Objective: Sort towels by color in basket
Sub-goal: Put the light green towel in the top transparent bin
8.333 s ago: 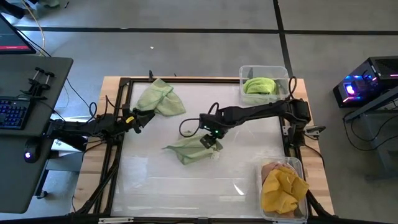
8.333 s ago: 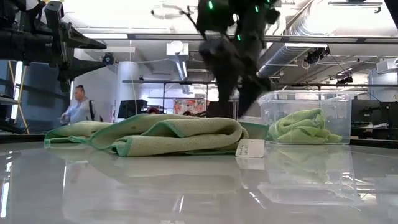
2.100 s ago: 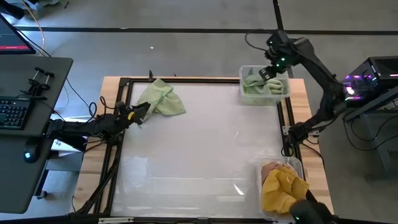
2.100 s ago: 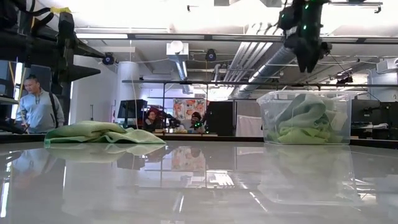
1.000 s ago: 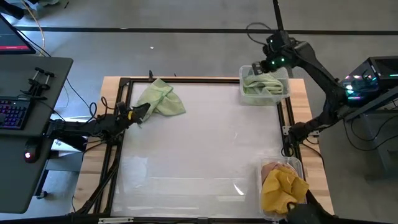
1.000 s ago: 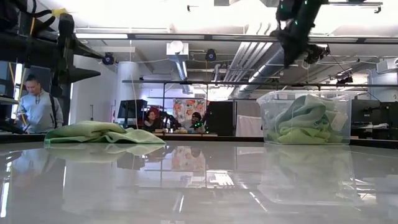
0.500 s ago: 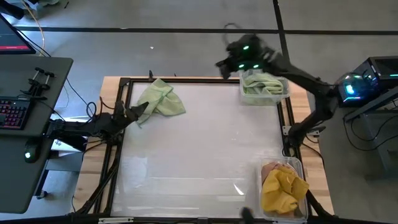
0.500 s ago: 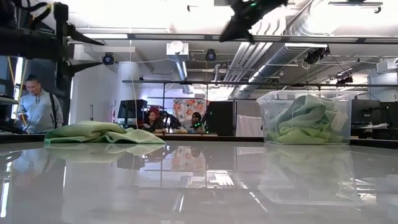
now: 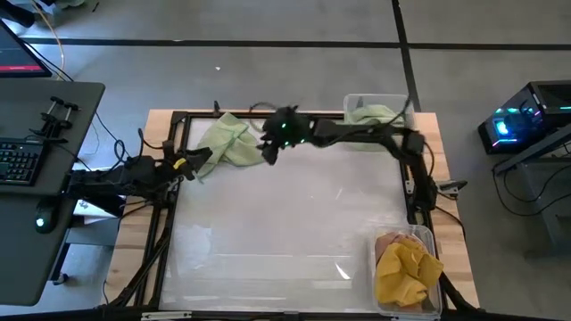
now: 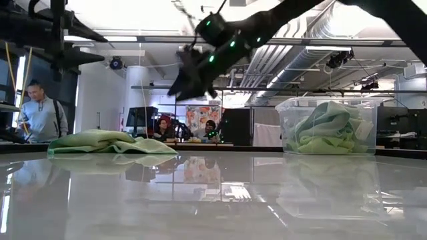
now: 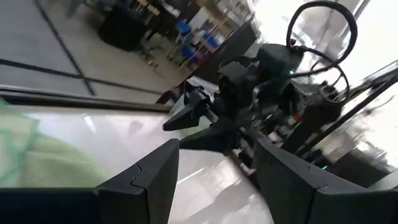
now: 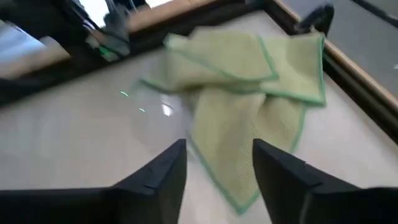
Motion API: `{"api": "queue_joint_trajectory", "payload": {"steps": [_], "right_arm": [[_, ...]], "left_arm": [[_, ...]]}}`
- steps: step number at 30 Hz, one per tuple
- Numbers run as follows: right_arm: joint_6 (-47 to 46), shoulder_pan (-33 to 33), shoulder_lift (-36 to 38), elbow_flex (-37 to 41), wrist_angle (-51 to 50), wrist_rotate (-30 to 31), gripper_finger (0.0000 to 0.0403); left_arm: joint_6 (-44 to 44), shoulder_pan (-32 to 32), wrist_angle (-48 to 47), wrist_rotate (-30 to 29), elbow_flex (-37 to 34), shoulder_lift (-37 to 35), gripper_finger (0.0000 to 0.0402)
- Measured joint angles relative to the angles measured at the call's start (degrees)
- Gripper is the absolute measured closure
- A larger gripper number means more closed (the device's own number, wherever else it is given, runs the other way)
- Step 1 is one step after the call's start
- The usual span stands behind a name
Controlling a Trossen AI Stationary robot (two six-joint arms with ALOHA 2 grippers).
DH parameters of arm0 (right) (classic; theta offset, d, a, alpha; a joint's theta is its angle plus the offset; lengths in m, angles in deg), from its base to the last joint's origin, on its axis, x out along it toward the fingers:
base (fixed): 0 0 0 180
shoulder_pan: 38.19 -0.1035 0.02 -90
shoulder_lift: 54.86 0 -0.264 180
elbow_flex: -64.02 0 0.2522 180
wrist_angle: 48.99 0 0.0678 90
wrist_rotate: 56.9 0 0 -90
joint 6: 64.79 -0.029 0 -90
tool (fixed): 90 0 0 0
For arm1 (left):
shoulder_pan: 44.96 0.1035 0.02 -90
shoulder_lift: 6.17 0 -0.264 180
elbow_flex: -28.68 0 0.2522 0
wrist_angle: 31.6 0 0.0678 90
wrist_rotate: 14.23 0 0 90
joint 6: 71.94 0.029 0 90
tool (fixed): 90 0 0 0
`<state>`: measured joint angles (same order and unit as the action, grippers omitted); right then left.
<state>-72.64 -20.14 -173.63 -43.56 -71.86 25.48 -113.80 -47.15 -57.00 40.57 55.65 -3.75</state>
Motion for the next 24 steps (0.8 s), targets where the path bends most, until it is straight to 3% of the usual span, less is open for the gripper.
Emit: {"api": "queue_joint_trajectory", "payload": {"steps": [6,13,16,19,24], "right_arm": [[6.38,-3.53,-7.48,0.01,3.96,10.9,0.0188],[5.73,-4.97,-13.17,0.02,6.92,17.41,0.0201],[3.84,-4.92,-14.87,0.02,7.03,18.45,0.022],[0.4,-4.18,-16.54,0.0,7.79,15.61,0.0252],[0.66,-4.3,-17.06,-0.22,7.56,14.49,0.0337]], "left_arm": [[-1.39,0.0,-6.14,0.13,2.26,-0.01,0.0207],[-0.45,0.0,-10.3,6.51,4.0,-0.01,0.0207],[-0.5,0.0,-12.34,9.28,4.39,-0.01,0.0207],[-0.51,0.0,-13.22,11.04,4.69,-0.01,0.0207],[-0.51,0.0,-14.3,12.24,4.69,-0.01,0.0207]]}}
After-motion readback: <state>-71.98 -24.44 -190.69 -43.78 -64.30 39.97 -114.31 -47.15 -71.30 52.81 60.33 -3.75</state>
